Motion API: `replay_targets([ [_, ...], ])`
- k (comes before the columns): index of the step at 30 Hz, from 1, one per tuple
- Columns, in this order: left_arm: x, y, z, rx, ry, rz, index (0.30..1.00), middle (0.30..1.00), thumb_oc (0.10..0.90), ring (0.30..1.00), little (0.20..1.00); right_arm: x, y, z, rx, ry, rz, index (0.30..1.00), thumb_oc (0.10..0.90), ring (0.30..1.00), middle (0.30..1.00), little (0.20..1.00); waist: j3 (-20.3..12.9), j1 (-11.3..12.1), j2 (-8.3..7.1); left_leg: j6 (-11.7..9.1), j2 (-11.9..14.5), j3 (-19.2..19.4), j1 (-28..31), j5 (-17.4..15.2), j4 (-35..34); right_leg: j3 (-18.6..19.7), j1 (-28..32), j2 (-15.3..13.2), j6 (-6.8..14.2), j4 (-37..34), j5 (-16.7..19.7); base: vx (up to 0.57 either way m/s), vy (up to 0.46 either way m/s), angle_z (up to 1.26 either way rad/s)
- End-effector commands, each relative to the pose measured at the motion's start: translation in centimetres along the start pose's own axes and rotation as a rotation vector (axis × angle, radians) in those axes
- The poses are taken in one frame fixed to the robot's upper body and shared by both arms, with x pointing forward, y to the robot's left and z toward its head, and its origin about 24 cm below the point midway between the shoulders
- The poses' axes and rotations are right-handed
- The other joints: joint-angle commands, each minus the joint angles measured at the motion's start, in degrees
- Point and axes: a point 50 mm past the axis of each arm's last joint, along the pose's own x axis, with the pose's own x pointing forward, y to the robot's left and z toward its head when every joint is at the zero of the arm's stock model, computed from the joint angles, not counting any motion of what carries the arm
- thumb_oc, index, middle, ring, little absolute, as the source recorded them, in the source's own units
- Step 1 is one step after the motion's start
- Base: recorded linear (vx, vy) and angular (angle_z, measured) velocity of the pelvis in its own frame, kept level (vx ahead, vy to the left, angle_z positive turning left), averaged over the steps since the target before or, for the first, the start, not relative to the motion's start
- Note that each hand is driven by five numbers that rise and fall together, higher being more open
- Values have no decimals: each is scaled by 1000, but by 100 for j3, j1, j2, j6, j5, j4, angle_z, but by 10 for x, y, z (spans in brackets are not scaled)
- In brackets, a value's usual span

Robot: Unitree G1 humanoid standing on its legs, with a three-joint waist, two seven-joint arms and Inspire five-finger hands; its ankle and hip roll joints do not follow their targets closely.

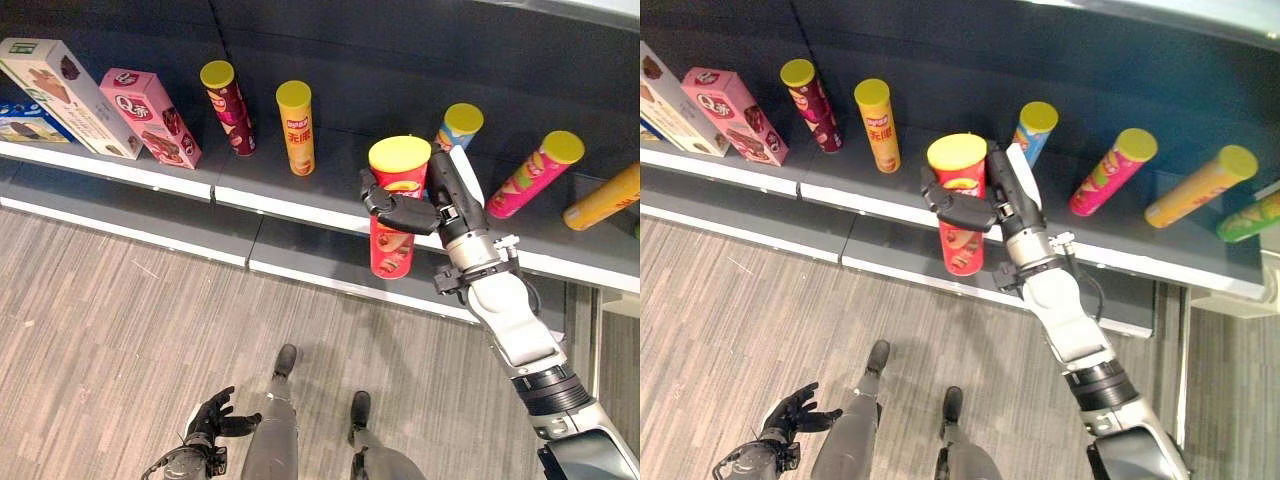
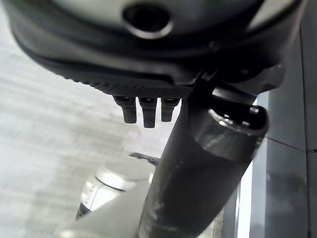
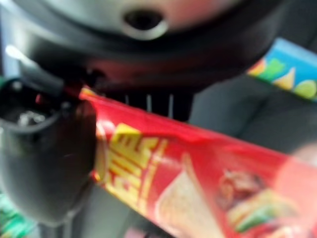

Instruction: Put the goods on the table back onto the shelves and tidy them up.

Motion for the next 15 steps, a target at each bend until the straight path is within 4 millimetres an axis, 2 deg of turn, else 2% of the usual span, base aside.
replay_targets([
  [1, -1, 28, 19, 62, -105, 66, 900, 900, 800, 900, 900, 22, -29, 73, -47, -385, -179, 300, 400, 300, 300, 300, -611, 115, 101, 116, -232, 571, 84, -169, 701, -69, 372, -657, 939, 289, -802, 27, 277, -140],
  [3, 0, 34, 25, 74, -120, 87, 900, 900, 800, 900, 900, 25, -26, 83, -36, -427, -176, 300, 400, 300, 300, 300, -561, 138, 118, 167, -281, 727, 41, -248, 775, 22, 223, -774, 1017, 227, -643, 6, 188, -97],
  [8, 0, 44, 33, 53, -153, 132, 900, 900, 800, 900, 900, 29, -28, 95, -41, -483, -202, 300, 400, 300, 300, 300, -501, 196, 42, 305, -356, 1025, -205, -443, 1081, 35, -12, -957, 1128, 123, -350, -9, 64, -18],
  [15, -2, 34, 26, 26, -140, 120, 900, 900, 800, 900, 900, 23, -18, 102, -5, -523, -189, 300, 400, 300, 300, 300, -515, 149, -1, 331, -361, 1068, -286, -408, 984, -102, -114, -983, 1172, 47, -250, -4, -6, 3],
])
